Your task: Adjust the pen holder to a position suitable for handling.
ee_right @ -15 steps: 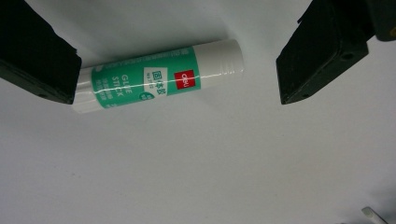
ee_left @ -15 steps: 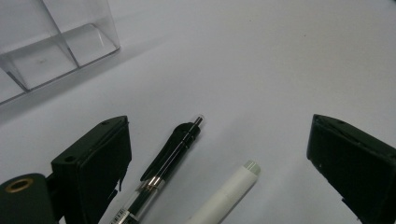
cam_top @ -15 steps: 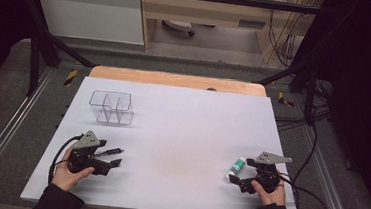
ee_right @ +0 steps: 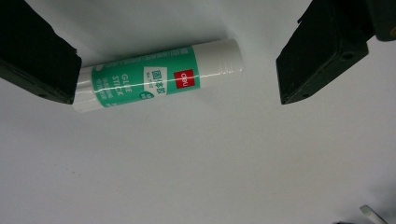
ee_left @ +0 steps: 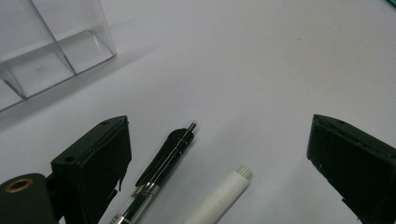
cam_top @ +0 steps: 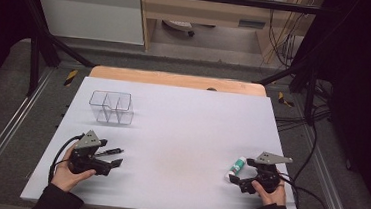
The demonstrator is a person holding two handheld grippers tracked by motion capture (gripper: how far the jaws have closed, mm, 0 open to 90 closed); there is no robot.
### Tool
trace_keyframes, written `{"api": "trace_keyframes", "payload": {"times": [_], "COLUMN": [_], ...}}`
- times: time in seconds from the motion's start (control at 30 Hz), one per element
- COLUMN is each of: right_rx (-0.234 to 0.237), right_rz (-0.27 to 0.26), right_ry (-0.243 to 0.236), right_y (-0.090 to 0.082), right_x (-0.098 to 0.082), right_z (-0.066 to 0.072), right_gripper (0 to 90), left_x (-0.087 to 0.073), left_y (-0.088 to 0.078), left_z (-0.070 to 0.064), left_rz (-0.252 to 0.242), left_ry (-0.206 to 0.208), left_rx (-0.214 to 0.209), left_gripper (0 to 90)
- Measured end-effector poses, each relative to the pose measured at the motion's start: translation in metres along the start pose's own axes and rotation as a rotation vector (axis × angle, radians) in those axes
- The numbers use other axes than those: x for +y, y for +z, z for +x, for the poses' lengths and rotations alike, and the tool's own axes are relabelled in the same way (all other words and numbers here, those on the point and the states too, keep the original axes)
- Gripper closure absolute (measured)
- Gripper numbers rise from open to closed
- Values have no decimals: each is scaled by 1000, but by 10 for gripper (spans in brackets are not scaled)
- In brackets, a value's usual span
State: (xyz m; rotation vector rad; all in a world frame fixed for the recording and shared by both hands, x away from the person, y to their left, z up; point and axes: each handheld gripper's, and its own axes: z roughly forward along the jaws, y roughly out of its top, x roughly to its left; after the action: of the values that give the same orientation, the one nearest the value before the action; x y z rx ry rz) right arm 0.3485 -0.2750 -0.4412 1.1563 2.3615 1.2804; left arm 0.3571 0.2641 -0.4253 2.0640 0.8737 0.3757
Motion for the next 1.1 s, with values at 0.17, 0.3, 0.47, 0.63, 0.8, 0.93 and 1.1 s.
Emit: {"api": "trace_keyframes", "payload": {"times": [0.17, 0.3, 0.47, 0.63, 0.8, 0.93, 1.1], "right_rx": [0, -1, -4, -6, -9, -9, -8], "right_rz": [1, -1, 2, -1, 2, 1, 3], "right_ry": [-1, 4, 2, 6, 4, 4, 0], "right_y": [0, -1, -1, -2, -2, -2, -1], "right_x": [0, 0, 0, 0, 0, 0, 0], "right_z": [0, 0, 0, 0, 0, 0, 0], "right_gripper": [4, 4, 4, 4, 4, 4, 4], "left_x": [3, 7, 12, 16, 20, 25, 33], "left_y": [-2, -6, -10, -12, -13, -16, -18], "left_z": [-1, 1, 3, 4, 7, 9, 14], "left_rz": [6, 8, 6, 11, 22, 31, 38], "left_ry": [23, 44, 66, 99, 129, 177, 240], "left_rx": [2, 10, 23, 24, 47, 66, 97], "left_gripper": [61, 61, 61, 62, 62, 61, 59]}}
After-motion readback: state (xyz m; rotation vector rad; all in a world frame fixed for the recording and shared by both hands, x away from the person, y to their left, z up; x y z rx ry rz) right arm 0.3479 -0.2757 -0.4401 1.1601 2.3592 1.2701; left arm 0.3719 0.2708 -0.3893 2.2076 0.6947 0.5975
